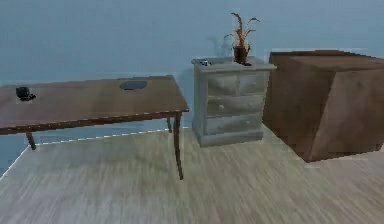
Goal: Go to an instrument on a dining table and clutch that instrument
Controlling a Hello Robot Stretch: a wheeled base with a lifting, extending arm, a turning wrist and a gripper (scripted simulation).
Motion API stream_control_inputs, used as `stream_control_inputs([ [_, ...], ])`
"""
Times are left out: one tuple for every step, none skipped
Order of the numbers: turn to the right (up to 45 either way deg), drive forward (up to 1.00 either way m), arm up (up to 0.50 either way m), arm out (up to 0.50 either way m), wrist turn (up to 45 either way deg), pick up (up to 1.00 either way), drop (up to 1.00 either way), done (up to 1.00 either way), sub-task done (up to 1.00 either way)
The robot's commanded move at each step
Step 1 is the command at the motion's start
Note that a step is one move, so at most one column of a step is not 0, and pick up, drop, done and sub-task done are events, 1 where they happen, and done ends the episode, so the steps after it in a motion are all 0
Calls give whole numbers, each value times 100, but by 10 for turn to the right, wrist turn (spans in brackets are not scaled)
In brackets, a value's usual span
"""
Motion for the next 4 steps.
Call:
stream_control_inputs([
  [0,60,0,0,0,0,0,0,0],
  [-450,0,0,0,0,0,0,0,0],
  [-420,0,0,0,0,0,0,0,0],
  [0,75,0,0,0,0,0,0,0],
])
